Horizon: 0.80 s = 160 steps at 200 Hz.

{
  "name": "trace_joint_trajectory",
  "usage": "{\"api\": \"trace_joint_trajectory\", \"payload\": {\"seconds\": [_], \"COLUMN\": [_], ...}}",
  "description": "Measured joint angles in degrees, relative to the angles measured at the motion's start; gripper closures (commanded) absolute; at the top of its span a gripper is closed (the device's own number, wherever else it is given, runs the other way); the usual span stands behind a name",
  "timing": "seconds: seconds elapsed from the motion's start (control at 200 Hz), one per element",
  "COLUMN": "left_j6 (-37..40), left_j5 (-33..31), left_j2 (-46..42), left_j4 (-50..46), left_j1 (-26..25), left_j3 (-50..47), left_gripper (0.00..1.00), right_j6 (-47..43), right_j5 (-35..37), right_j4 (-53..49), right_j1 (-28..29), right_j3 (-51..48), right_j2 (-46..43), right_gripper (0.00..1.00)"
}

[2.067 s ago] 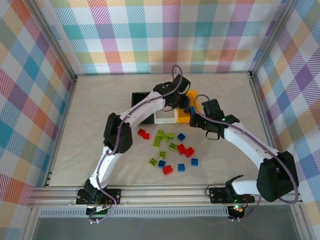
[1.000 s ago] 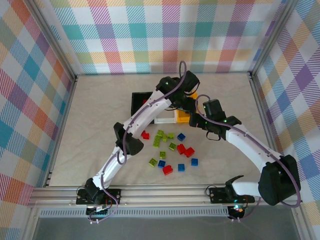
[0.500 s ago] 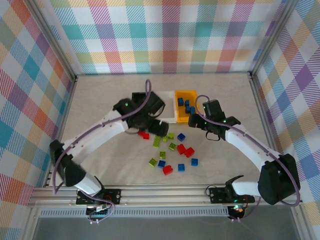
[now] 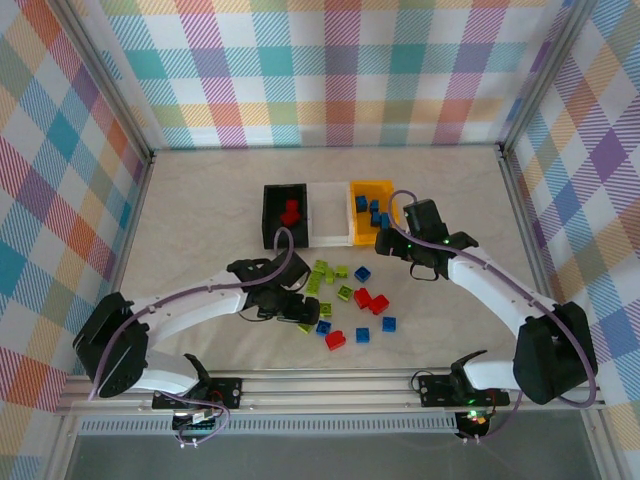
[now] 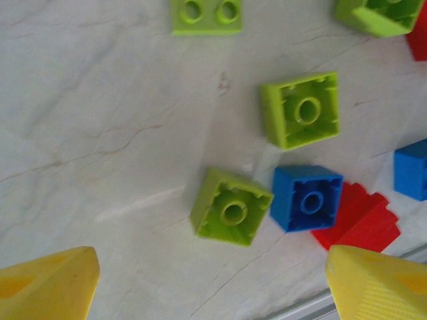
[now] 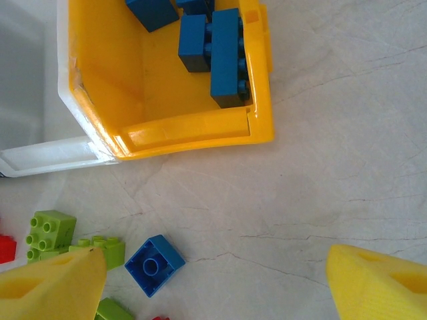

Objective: Sort the legos into containers by color

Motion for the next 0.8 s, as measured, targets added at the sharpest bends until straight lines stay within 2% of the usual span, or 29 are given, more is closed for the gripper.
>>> {"api": "trace_joint_trajectory", "payload": {"seconds": [0.19, 0.325, 0.48, 0.8], "left_j6": [2.4, 4.5, 5.4, 7.0], "left_j5": [3.1, 3.3, 1.3, -2.8], "left_j2": [4.9, 6.4, 7.3, 12.9], "left_j4": [1.5, -0.1, -1.4, -1.8], "left_j1": [-1.9, -4.4, -5.2, -5.1], "left_j3": [0.0, 0.3, 0.3, 1.5], "left_gripper": [0.13, 0.17, 0.24, 0.29], "right_j6": [0.0, 0.0, 0.0, 0.0], "right_j5": [0.0, 0.0, 0.0, 0.1], "right_j4": [0.0, 0.0, 0.0, 0.0], "right_j1": [0.0, 0.0, 0.0, 0.0], "right_j3": [0.0, 0.0, 0.0, -0.1], "right_j2": [0.1, 0.2, 0.4, 0.3], "right_gripper": [0.14, 0.14, 0.14, 0.14]}}
